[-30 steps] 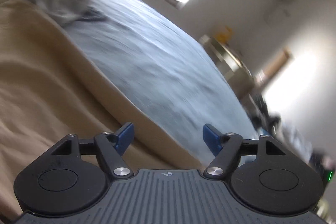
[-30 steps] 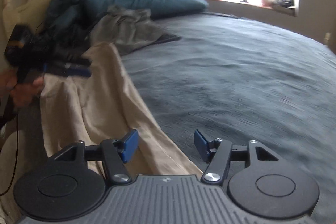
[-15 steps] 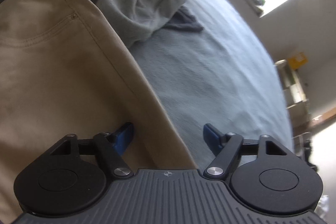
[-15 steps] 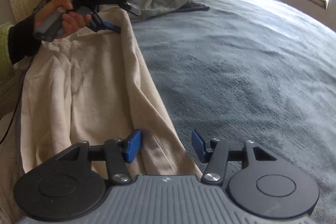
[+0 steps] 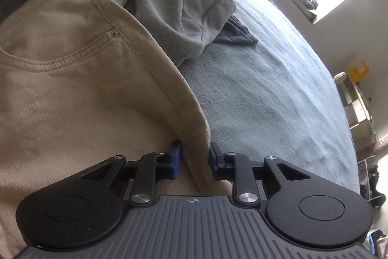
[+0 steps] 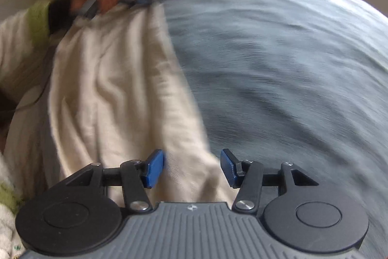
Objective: Fold clothes
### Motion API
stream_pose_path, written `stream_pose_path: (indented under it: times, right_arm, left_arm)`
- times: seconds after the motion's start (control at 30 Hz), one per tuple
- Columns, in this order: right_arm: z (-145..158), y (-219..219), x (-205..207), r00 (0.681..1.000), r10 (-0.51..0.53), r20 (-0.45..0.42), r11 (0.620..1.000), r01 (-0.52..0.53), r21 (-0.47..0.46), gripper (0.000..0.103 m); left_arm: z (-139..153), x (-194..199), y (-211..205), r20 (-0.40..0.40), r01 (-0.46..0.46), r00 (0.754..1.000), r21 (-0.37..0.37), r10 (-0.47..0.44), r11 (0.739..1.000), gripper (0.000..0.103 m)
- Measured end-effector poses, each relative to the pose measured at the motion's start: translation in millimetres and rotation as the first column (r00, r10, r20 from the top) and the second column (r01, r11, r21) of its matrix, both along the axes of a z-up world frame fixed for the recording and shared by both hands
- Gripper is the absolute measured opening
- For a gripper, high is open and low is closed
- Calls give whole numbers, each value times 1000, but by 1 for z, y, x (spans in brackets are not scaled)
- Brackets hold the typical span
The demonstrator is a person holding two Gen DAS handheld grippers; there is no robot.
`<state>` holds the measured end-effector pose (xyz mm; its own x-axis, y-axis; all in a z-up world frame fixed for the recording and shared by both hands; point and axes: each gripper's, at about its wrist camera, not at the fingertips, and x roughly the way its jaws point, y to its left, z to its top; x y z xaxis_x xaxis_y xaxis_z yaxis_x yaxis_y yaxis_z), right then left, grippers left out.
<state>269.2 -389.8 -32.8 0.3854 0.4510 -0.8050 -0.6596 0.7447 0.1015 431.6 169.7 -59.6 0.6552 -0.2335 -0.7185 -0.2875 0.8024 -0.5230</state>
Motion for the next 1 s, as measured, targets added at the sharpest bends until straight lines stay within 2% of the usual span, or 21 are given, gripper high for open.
stream_pose_path:
  times: [0.07,0.1,0.17,0.23,0.27,0.3,0.37,0.43,0.57,0.63,0.8,0.9,0.97,1.0]
  right_arm:
    - [4,-34,5,985,-173,3,984,173,37,60]
    - [5,-51,8,965,-262,-13,963,262,63,61]
    - [0,-85,11,894,-439,-84,891,446,89,64]
    - [-11,-111,12,807,-566,-168,812,581,57,64]
    - [-16,-119,11,776,-598,-199,786,617,45,63]
    - [-19,-125,6,766,-606,-214,776,629,56,63]
    - [-21,-128,-2,770,-601,-213,777,626,72,63]
    - [-21,-123,-8,794,-570,-211,800,595,77,65]
    - [-22,-85,-18,908,-395,-138,916,400,10,63]
    - [-21,-65,-21,946,-311,-86,950,310,-34,63]
    - [-24,-40,-23,978,-203,-40,978,201,-56,62]
    - [-24,-33,-29,985,-164,-51,985,161,-54,41]
    - [-23,-24,-38,991,-131,-27,988,128,-90,9]
    - [-22,-18,-44,993,-116,-8,987,115,-113,9]
  left_arm:
    - [0,0,-1,2,1,1000,6,-1,1000,24]
    - [0,0,-2,3,1,1000,10,-2,1000,24]
    - [-1,1,-3,5,0,1000,14,0,1000,25]
    - [0,1,-4,11,2,1000,24,-2,1000,25]
    - [0,0,-5,13,3,1000,29,-3,1000,25]
    - [0,0,-6,16,3,1000,35,-4,999,25]
    - [0,-1,-8,23,2,1000,50,-3,999,25]
    - [0,-3,-10,28,0,1000,64,-1,998,25]
    - [0,-4,-13,36,-8,999,83,5,997,25]
    - [0,-4,-14,40,-13,999,86,9,996,25]
    - [-1,-4,-16,57,-11,998,98,6,995,25]
    - [-2,-5,-16,71,-13,997,104,5,994,25]
    - [-2,-6,-17,81,-16,997,110,7,994,23]
    - [-2,-7,-18,86,-18,996,114,8,993,22]
